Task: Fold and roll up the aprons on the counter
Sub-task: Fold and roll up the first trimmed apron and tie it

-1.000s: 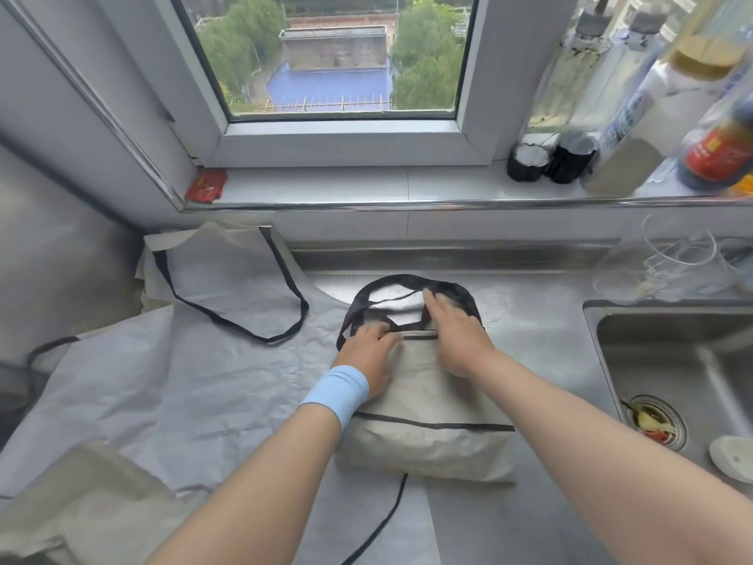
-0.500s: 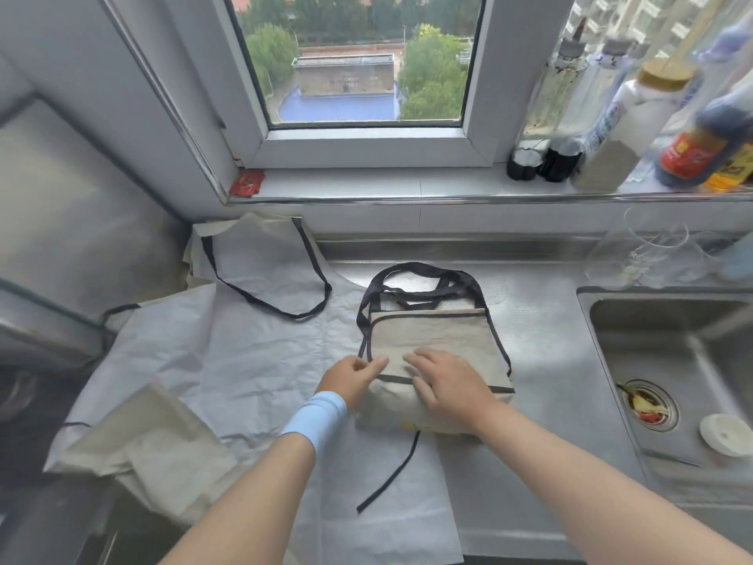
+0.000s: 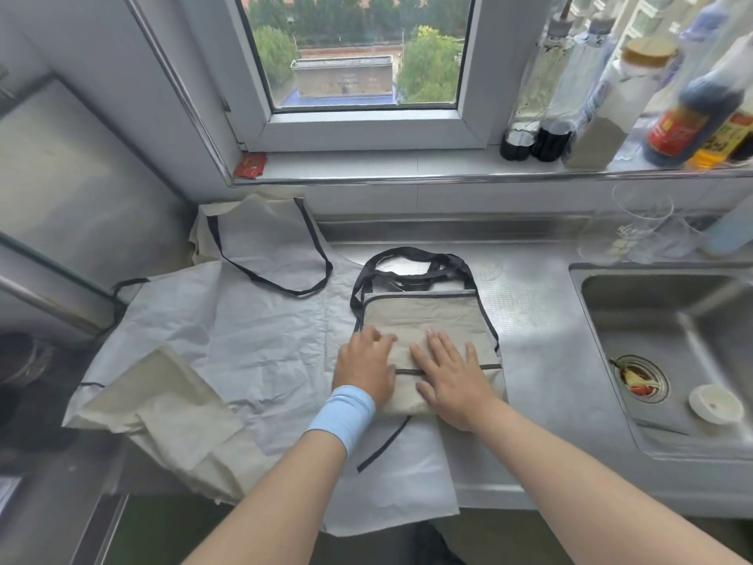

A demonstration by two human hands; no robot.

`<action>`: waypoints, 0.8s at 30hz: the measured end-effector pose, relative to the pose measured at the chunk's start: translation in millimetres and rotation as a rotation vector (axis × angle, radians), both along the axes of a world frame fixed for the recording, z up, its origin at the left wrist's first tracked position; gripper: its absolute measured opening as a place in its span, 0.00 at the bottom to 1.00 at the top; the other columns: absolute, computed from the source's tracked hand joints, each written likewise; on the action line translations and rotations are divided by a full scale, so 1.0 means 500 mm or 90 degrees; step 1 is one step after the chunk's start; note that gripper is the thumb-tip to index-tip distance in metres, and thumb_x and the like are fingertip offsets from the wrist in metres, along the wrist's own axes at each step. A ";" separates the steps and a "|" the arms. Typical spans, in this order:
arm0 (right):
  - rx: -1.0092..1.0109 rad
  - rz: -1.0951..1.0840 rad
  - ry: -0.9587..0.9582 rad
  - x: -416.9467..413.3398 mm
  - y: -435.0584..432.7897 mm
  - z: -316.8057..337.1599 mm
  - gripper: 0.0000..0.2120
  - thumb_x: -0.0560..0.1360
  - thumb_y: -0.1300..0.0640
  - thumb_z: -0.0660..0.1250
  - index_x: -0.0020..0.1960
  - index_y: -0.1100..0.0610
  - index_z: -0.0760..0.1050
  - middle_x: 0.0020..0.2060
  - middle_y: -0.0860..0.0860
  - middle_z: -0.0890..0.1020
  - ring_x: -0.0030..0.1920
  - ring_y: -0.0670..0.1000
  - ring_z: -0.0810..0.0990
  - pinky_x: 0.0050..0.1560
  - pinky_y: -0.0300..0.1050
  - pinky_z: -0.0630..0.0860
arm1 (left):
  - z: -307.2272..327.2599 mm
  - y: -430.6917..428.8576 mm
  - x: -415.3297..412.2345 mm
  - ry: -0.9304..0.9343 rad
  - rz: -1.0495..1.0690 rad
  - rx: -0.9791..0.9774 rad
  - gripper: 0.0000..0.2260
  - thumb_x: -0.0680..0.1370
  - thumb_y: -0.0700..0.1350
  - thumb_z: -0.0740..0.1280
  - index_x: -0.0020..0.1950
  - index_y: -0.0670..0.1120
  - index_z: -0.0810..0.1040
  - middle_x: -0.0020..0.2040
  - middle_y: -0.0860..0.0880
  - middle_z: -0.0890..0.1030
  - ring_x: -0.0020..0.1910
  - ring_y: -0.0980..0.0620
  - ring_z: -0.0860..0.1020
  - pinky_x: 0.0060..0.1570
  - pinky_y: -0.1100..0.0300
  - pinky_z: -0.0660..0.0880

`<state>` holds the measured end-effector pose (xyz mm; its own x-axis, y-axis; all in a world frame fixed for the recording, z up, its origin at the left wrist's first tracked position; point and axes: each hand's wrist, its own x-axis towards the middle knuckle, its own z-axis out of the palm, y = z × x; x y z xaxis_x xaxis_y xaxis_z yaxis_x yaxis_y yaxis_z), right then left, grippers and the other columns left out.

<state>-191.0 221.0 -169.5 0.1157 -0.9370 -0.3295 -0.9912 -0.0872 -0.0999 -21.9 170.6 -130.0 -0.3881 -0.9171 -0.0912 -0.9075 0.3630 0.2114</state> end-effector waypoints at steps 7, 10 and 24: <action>0.026 -0.036 -0.008 -0.071 0.058 -0.033 0.39 0.69 0.36 0.28 0.79 0.46 0.36 0.76 0.50 0.32 0.78 0.53 0.34 0.75 0.58 0.35 | -0.096 0.039 -0.004 -0.186 -0.173 0.169 0.30 0.81 0.56 0.53 0.79 0.57 0.41 0.79 0.48 0.38 0.78 0.45 0.38 0.75 0.47 0.39; 0.044 -0.042 -0.006 -0.103 0.075 -0.038 0.38 0.71 0.36 0.29 0.79 0.48 0.34 0.76 0.51 0.32 0.78 0.53 0.33 0.76 0.51 0.33 | -0.097 0.042 0.005 -0.186 -0.182 0.179 0.32 0.80 0.59 0.53 0.79 0.57 0.38 0.78 0.46 0.34 0.77 0.45 0.34 0.74 0.48 0.36; -0.028 0.266 0.113 -0.065 0.016 0.070 0.09 0.75 0.60 0.61 0.53 0.58 0.76 0.49 0.54 0.79 0.47 0.59 0.80 0.38 0.49 0.70 | -0.018 -0.004 0.001 -0.248 -0.249 0.273 0.41 0.71 0.53 0.69 0.79 0.53 0.50 0.80 0.47 0.46 0.78 0.44 0.48 0.74 0.49 0.58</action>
